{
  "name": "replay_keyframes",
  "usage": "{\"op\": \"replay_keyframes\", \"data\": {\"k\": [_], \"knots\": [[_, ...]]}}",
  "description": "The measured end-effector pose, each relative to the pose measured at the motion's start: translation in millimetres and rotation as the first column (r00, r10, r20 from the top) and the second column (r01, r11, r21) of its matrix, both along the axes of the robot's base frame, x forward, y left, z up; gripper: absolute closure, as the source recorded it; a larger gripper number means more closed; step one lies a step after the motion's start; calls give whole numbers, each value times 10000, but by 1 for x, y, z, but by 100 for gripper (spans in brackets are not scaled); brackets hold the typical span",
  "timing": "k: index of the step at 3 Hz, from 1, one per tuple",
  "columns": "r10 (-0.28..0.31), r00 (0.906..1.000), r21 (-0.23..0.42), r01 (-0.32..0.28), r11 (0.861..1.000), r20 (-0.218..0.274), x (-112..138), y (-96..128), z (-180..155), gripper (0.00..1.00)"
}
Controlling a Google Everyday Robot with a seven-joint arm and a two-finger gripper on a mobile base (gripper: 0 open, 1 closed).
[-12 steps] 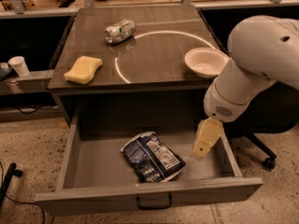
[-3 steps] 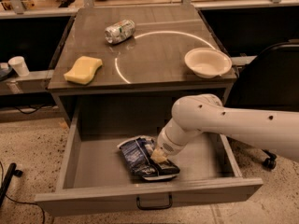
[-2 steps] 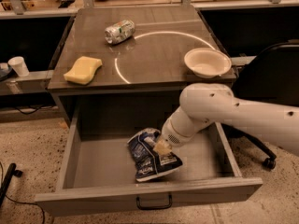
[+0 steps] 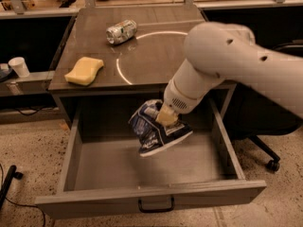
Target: Pick blue chip bag from top drawer and place on counter
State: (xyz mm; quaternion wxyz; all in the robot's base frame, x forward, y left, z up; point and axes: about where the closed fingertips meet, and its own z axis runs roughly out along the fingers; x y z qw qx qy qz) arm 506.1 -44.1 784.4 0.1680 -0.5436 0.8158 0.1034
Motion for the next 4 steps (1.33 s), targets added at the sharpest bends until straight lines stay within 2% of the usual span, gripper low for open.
{"op": "replay_keyframes", "data": {"k": [1,2,3,4], "knots": [[136,9993,235,-144,9996,354,13,7,76,100],[139,9993,230,-147,9996,349,13,7,76,100],[-28,9997,279,21,9996,242,35,25,65,100],[-621,9977,415,610,9973,258,87,43,63,100]]}}
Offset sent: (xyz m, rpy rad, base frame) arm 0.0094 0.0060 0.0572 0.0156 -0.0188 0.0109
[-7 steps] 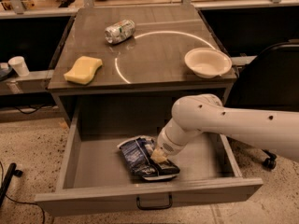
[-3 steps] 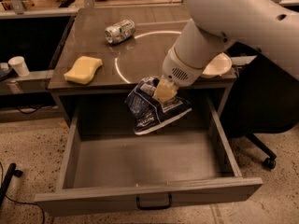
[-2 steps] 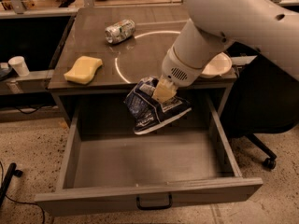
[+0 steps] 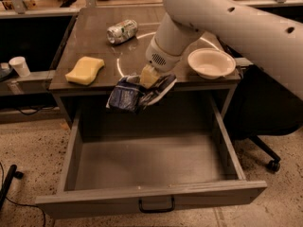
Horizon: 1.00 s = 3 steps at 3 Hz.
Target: Pick blue chip bag from top drawer and place on counter
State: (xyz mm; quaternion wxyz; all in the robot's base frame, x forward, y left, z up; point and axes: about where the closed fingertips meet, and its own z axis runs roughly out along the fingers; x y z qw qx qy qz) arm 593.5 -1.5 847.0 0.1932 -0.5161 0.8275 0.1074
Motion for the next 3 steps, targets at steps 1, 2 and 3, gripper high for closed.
{"op": "replay_keyframes", "data": {"k": [1,2,3], "knots": [[-624,9979,465,615,9970,193,27,-2,9,100],[-615,9976,445,601,9972,318,30,0,14,100],[-532,9966,306,513,9982,628,38,4,24,100]]}}
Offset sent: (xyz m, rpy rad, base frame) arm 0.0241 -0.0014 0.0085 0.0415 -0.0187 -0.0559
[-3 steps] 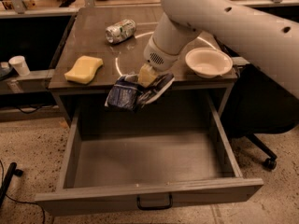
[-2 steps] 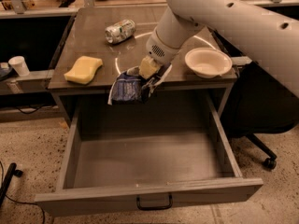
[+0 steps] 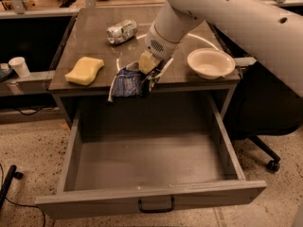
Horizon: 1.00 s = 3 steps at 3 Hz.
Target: Pick blue chip bag from top drawer and place on counter
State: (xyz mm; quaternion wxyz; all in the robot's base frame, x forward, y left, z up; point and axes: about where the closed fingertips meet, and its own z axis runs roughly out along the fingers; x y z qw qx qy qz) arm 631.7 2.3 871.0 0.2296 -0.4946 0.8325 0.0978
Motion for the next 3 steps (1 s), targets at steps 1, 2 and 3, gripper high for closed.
{"op": "replay_keyframes", "data": {"k": [1,2,3], "knots": [[-116,9936,14,115,9999,1120,33,-4,36,100],[-343,9828,384,278,9989,1813,56,-17,52,100],[-991,9616,1334,664,9888,2561,76,-30,57,73]]}}
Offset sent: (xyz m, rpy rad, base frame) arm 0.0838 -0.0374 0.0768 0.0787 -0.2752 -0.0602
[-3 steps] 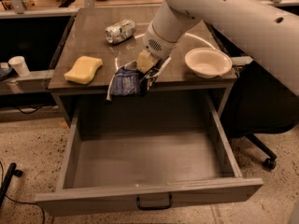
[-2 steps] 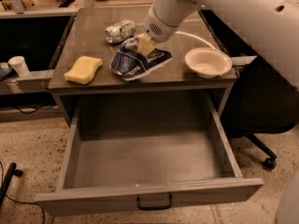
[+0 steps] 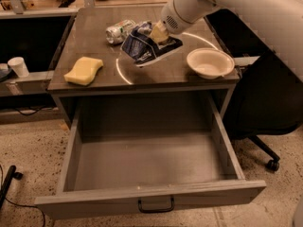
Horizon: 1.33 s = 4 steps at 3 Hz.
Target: Pick blue chip bag from top drawer and place on counter
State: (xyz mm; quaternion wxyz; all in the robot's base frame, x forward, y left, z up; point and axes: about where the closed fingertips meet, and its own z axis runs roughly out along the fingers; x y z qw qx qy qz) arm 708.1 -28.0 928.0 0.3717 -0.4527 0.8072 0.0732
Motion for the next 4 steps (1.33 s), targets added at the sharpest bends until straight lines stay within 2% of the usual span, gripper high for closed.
{"op": "replay_keyframes", "data": {"k": [1,2,3,4], "knots": [[4,10000,38,-5,10000,76,2,2,1,50],[5,10000,38,-5,10000,76,2,2,1,19],[5,10000,38,-5,10000,76,2,2,1,0],[5,10000,38,-5,10000,76,2,2,1,0]]}}
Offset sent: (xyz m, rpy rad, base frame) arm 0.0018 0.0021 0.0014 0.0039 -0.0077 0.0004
